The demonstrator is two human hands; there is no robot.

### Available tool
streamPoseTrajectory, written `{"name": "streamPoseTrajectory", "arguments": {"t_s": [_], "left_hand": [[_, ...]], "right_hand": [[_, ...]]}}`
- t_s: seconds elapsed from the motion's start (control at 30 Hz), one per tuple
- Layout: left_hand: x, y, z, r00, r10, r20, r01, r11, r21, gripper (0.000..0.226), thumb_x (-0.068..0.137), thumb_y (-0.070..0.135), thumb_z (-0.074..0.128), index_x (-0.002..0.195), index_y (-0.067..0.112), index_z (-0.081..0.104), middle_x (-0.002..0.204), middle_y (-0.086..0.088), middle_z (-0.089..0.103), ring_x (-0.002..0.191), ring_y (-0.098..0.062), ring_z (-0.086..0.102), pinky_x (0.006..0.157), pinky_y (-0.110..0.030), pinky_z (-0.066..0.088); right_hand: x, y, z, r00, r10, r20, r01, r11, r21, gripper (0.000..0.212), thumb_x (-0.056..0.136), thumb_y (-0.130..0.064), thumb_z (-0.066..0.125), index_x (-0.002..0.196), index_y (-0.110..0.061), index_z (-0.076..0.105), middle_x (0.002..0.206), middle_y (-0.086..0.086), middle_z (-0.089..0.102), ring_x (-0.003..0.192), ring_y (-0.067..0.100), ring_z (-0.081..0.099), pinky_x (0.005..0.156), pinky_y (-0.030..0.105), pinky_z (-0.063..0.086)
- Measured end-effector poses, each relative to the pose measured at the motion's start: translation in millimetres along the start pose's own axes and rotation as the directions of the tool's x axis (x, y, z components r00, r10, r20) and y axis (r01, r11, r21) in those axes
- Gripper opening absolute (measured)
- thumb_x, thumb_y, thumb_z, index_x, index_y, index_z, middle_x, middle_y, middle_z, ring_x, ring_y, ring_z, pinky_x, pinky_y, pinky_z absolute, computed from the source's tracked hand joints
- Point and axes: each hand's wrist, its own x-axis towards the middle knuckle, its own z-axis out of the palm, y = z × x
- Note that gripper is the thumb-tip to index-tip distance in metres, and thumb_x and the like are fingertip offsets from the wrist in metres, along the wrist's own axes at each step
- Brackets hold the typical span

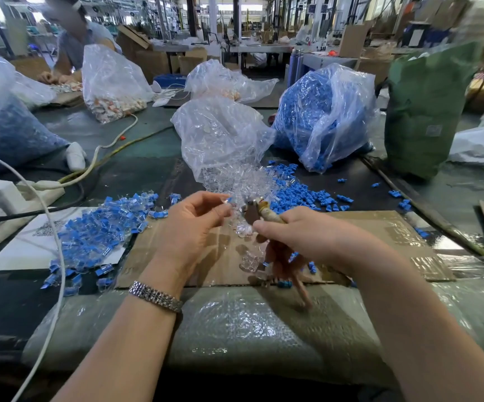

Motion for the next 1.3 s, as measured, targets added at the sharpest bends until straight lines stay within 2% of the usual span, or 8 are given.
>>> {"name": "streamPoseTrajectory", "arguments": {"t_s": [0.1,0.2,0.33,0.43,0.8,0.93,1.1,1.3], "left_hand": [[5,-4,-12,0.923,0.222,-0.316,-0.012,0.835,0.55,0.016,0.091,0.01,0.07,0.105,0.018,0.072,0.105,0.0,0.069,0.098,-0.016,0.066,0.081,-0.025,0.051],[7,-6,-13,0.869,0.385,-0.311,-0.022,0.657,0.753,0.029,0.087,0.004,0.065,0.112,0.018,0.069,0.114,-0.004,0.057,0.105,-0.02,0.058,0.092,-0.033,0.047],[2,-11,4,0.958,0.268,0.098,-0.253,0.641,0.725,0.014,0.093,0.013,0.069,0.102,0.023,0.072,0.1,0.01,0.061,0.088,0.001,0.059,0.076,-0.005,0.045],[3,-16,10,0.952,0.192,0.239,-0.307,0.584,0.751,0.017,0.092,0.03,0.073,0.108,0.028,0.07,0.103,0.011,0.06,0.092,-0.002,0.06,0.082,-0.017,0.051],[4,-20,8,0.939,0.24,0.247,-0.34,0.549,0.763,0.009,0.09,0.027,0.075,0.098,0.03,0.074,0.097,0.012,0.063,0.088,0.0,0.059,0.078,-0.021,0.052],[2,-20,9,0.944,0.238,0.227,-0.325,0.563,0.76,0.011,0.086,0.037,0.077,0.093,0.033,0.071,0.095,0.015,0.057,0.085,0.002,0.058,0.071,-0.015,0.048],[-1,-19,10,0.933,0.254,0.253,-0.353,0.52,0.778,0.016,0.086,0.039,0.077,0.097,0.03,0.072,0.089,0.014,0.063,0.079,0.001,0.059,0.068,-0.015,0.051],[-1,-19,6,0.935,0.243,0.26,-0.352,0.53,0.771,0.014,0.089,0.033,0.075,0.101,0.03,0.071,0.089,0.016,0.064,0.081,0.002,0.061,0.069,-0.013,0.052]], "right_hand": [[-1,7,-25,0.973,-0.024,-0.231,-0.032,0.972,-0.235,0.039,0.093,-0.05,0.064,0.078,-0.014,0.061,0.067,0.003,0.067,0.059,0.019,0.062,0.059,0.031,0.052],[5,25,-48,0.896,-0.047,-0.442,-0.204,0.84,-0.503,0.04,0.089,-0.049,0.068,0.072,-0.015,0.054,0.071,0.004,0.058,0.065,0.019,0.054,0.054,0.031,0.036],[14,53,-55,0.857,0.028,-0.514,-0.377,0.714,-0.59,0.045,0.088,-0.056,0.065,0.08,-0.016,0.048,0.096,0.008,0.063,0.086,0.028,0.057,0.061,0.035,0.038],[20,65,-52,0.844,0.03,-0.535,-0.414,0.67,-0.617,0.046,0.09,-0.061,0.061,0.096,-0.016,0.051,0.115,0.014,0.059,0.104,0.033,0.058,0.08,0.04,0.048],[26,63,-47,0.831,-0.027,-0.556,-0.402,0.661,-0.634,0.06,0.091,-0.062,0.058,0.13,-0.016,0.054,0.132,0.013,0.047,0.127,0.033,0.04,0.104,0.052,0.043],[26,53,-41,0.824,-0.249,-0.508,-0.21,0.699,-0.684,0.026,0.093,-0.047,0.065,0.108,-0.027,0.062,0.118,0.002,0.055,0.118,0.025,0.045,0.096,0.05,0.04],[41,47,-21,0.847,-0.217,-0.485,-0.306,0.548,-0.779,0.039,0.094,-0.057,0.059,0.102,-0.02,0.068,0.11,0.005,0.06,0.115,0.027,0.048,0.095,0.047,0.041],[43,49,-16,0.836,-0.233,-0.498,-0.291,0.581,-0.76,0.007,0.097,-0.019,0.06,0.1,-0.018,0.067,0.107,0.005,0.064,0.111,0.027,0.052,0.092,0.044,0.043]]}}
